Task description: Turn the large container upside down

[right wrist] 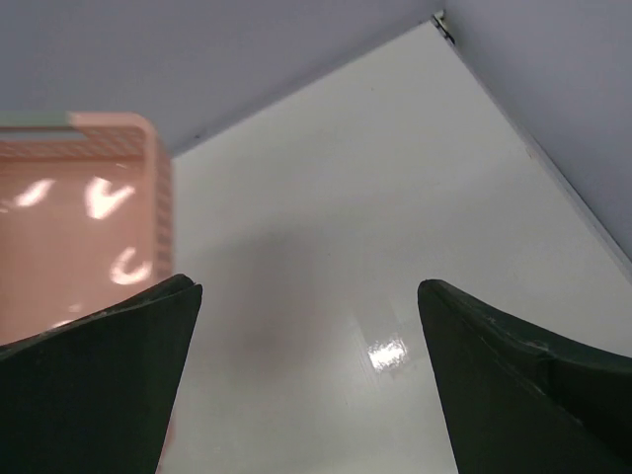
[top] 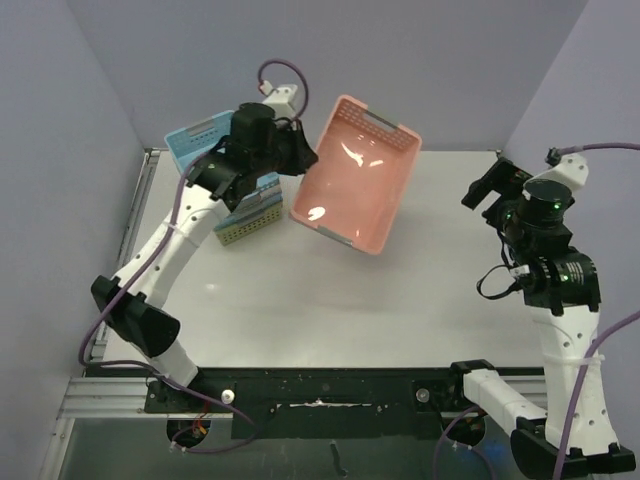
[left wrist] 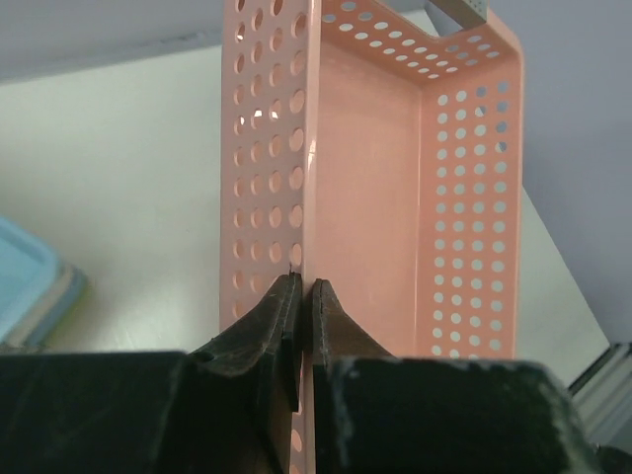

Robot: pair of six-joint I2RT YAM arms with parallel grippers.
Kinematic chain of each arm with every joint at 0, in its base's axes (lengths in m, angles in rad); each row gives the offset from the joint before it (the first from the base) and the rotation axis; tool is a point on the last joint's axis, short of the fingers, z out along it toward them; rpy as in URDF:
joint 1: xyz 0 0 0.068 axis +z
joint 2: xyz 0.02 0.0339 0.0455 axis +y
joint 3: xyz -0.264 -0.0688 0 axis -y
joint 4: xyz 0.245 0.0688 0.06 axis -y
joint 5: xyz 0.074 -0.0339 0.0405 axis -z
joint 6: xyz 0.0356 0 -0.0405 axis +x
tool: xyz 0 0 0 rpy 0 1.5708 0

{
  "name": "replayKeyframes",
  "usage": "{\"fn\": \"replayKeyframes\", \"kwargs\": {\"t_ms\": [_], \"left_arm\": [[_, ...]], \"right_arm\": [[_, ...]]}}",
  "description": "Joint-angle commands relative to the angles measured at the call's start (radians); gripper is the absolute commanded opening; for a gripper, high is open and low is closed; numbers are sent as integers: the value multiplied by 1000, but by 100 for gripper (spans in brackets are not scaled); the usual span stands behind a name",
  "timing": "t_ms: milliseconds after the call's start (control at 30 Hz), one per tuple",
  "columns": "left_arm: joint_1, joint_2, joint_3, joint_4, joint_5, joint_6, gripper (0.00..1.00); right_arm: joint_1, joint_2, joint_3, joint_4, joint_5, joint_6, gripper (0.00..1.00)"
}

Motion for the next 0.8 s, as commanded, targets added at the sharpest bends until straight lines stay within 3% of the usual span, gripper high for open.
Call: {"fn": "replayKeyframes", "kwargs": {"t_ms": [0, 233, 433, 500, 567, 633, 767], "left_arm": [[-115, 58, -64, 183, 11, -54, 0], [-223, 126, -293, 447, -64, -242, 0], [-235, 166, -446, 597, -40, -376, 1], [-236, 194, -429, 558, -8, -366, 42], [-237, 215, -398, 495, 9, -345, 69], [-233, 197, -388, 455, 2, -323, 75], [-185, 99, -429, 412, -19, -284, 77]], "right_arm": [[-8, -54, 98, 31, -55, -16, 98], [-7, -65, 25, 40, -157, 105, 100], [0, -65, -99, 28, -171, 198, 97], [6, -55, -120, 12, -153, 202, 96], [14, -37, -129, -8, -133, 206, 96], [36, -22, -148, -5, -132, 216, 96], [157, 22, -197, 43, -125, 283, 95]]}}
